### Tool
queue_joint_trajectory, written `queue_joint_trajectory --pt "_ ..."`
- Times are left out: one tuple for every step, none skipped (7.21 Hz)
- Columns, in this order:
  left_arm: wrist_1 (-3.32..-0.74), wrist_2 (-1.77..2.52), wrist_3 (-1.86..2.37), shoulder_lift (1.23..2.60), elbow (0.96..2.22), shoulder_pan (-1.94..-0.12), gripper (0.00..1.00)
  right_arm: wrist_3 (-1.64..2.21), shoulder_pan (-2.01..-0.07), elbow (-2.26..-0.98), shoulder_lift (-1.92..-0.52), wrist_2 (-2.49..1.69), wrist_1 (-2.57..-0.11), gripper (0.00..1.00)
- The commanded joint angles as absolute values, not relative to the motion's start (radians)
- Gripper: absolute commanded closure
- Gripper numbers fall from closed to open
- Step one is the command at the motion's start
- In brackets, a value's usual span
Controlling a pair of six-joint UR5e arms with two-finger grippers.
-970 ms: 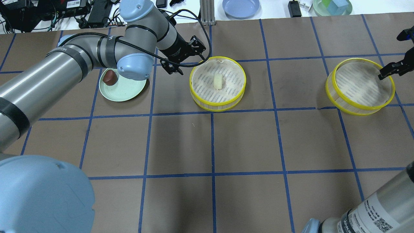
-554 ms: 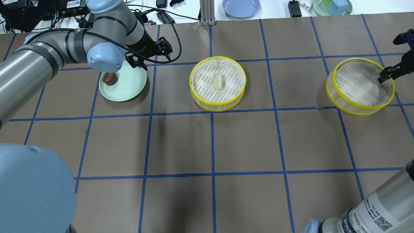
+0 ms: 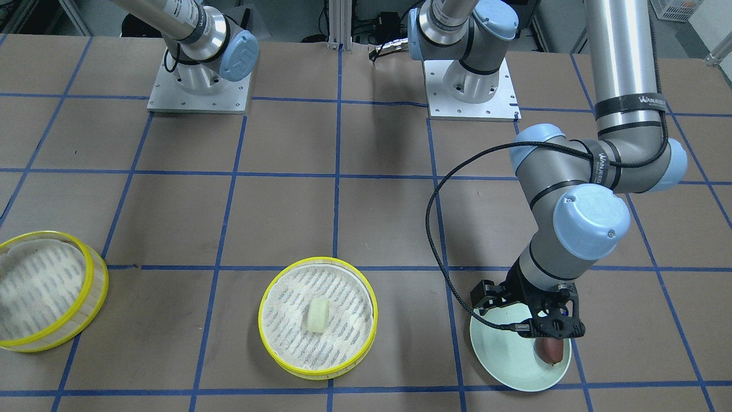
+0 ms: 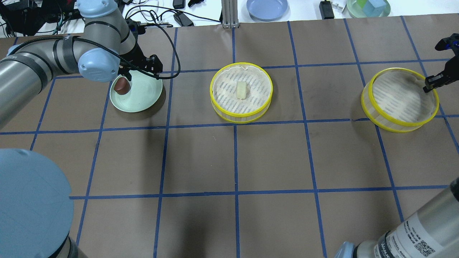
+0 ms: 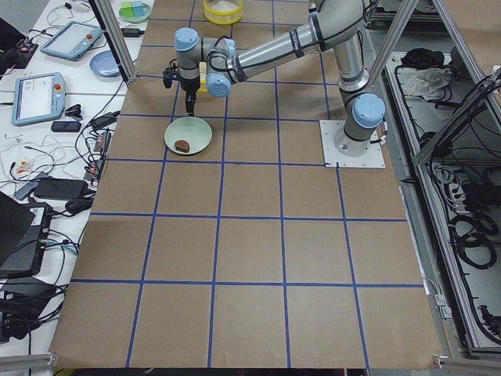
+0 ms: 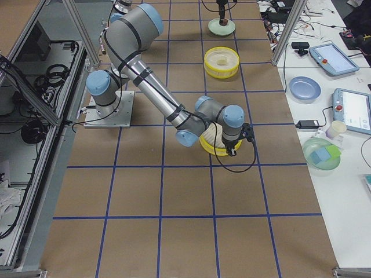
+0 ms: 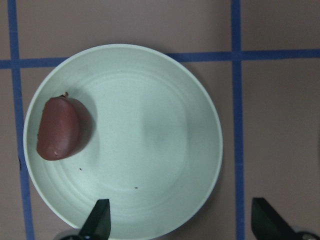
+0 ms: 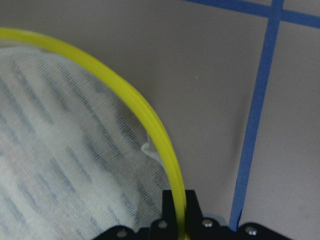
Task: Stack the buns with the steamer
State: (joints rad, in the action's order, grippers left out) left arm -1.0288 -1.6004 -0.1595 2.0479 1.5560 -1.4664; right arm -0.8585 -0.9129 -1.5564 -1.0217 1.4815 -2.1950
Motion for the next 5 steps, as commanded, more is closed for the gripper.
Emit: queue_joint_trajectory --pt "-0.981 -1.605 -0.349 2.069 1.568 -1.392 0.0 -0.829 -0.964 -1.549 -1.131 1.486 -2.088 1.0" --pt "-0.953 -1.605 -0.43 2.081 1.568 -1.366 0.0 -0.774 -1.023 -1.549 -1.184 1.489 -2.05 1.0" --pt "-0.912 -1.595 -0.496 2.1 1.568 -1.336 0.0 -0.679 -1.078 -1.549 -1.213 1.491 -2.028 1.0" --pt "-0.87 -1.591 -0.53 2.123 1.568 -1.324 0.0 -0.596 -1.133 -1.549 -1.219 1.494 -2.029 1.0" --pt "-0.852 -1.559 -0.532 2.144 1.568 -1.324 0.03 -0.489 -1.203 -1.549 -1.227 1.52 -2.031 1.0"
